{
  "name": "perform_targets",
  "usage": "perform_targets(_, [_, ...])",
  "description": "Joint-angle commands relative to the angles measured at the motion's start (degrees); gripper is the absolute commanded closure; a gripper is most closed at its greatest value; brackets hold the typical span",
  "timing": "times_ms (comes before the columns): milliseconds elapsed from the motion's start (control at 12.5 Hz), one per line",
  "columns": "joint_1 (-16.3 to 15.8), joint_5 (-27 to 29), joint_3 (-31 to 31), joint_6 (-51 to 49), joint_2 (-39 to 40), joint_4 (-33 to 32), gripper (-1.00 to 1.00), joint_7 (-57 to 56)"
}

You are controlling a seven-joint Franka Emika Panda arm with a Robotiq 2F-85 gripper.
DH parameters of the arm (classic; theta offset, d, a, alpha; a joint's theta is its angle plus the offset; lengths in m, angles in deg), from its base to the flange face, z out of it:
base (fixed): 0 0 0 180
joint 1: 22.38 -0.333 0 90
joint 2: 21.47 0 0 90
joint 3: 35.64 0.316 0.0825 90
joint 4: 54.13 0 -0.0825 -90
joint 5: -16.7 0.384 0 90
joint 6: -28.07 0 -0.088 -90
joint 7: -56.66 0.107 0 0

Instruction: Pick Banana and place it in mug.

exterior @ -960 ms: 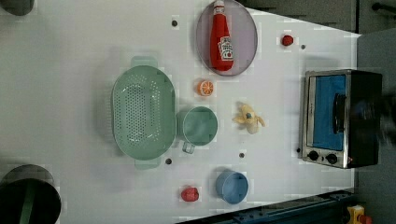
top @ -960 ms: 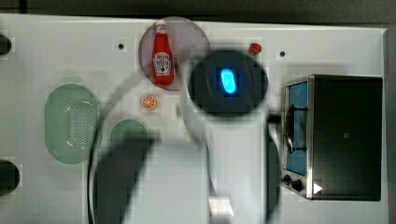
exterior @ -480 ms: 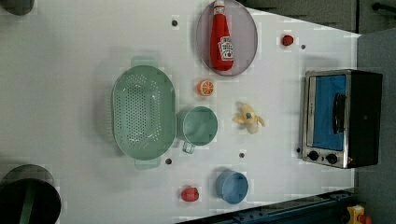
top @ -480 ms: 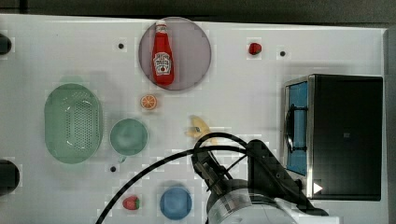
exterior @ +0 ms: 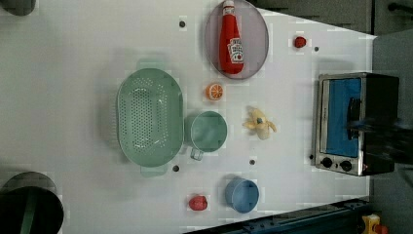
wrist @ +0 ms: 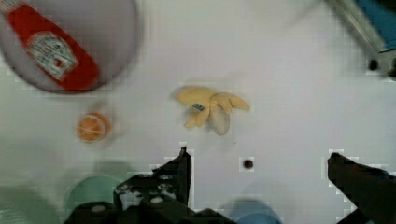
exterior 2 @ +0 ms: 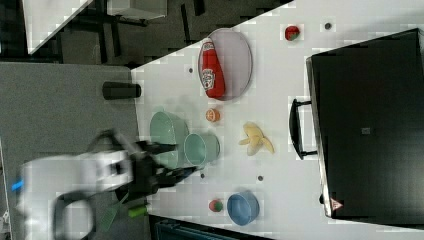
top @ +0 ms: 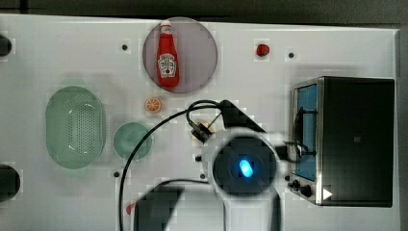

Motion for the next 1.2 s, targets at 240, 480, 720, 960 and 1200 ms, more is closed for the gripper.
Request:
perform_targets(240, [-0.2,1.1,-0.5,14.9,10.7,-6.3,-1.00,-17.8])
perform_targets(480, [-0.2,1.1,-0.5,22.2,19.4,-6.5,-1.00,-29.4])
perform_targets(720, [-0.2,1.1,-0.5,28.3,28.2,-6.5,-1.00,-37.1])
perform_targets(960, [-0.2,1.1,-0.4,34.7,35.0,-6.4,-1.00,-37.2])
perform_targets(1200, [-0.2,1.1,-0.2,41.4,38.7,-6.4,-1.00,-37.2])
